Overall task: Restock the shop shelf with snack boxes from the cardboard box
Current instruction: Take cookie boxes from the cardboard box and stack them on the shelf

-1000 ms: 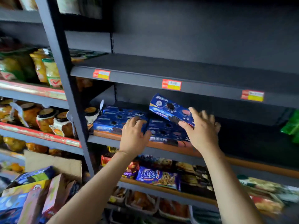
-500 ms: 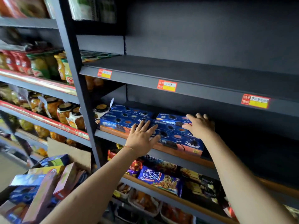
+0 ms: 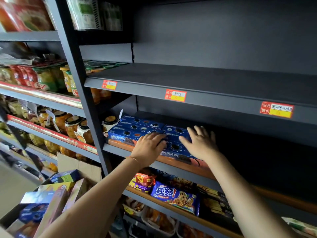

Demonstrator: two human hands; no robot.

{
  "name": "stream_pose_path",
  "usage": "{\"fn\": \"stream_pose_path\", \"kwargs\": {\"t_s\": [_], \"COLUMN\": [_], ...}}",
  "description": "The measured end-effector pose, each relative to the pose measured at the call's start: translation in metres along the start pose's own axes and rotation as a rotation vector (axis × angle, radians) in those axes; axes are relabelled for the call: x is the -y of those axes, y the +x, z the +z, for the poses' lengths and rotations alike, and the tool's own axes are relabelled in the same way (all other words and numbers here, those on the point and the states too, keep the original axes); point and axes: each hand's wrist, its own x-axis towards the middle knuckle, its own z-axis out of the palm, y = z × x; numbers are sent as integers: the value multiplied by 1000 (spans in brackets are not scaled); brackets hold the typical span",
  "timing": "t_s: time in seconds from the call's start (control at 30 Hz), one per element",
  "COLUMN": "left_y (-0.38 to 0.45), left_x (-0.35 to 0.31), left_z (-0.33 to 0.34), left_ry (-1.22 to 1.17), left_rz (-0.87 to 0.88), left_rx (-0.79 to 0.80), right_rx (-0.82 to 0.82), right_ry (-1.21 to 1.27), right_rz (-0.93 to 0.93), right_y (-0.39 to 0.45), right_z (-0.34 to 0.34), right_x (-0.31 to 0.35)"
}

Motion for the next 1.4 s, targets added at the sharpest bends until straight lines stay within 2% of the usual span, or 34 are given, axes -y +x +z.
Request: {"fn": "stream_pose_path", "kwargs": {"t_s": [0.07, 0.13, 0.3, 0.47, 0.83, 1.07, 1.23, 1.3, 1.33, 1.4], "left_y": [10, 22, 58, 73, 68, 67, 69, 68, 65, 53], "left_x": [13, 27, 54, 58, 64, 66, 68, 68, 68, 68], "left_z": [-6, -12, -25, -19, -13, -17, -13, -14, -16, -23], "left_ry": [-45, -31, 43, 178, 247, 214, 216, 164, 108, -59], "left_rz": [-35, -98, -175, -98, 29, 24, 29, 47, 76, 147], "left_rx": [-89, -107, 39, 237, 303, 298, 280, 240, 175, -53], "right_rx": [3, 20, 44, 55, 122, 133, 120, 54, -17, -212], "right_ry": [13, 3, 4, 45, 0, -12, -8, 26, 62, 197], "right_rz": [-34, -20, 34, 73, 89, 95, 92, 74, 48, -34], "right_y": [-5, -7, -7, -6, -4, -1, -2, -3, -4, -8], "right_z": [6, 13, 19, 18, 16, 16, 17, 18, 18, 20], "right_x": [13, 22, 25, 27, 32, 38, 37, 37, 39, 52]}}
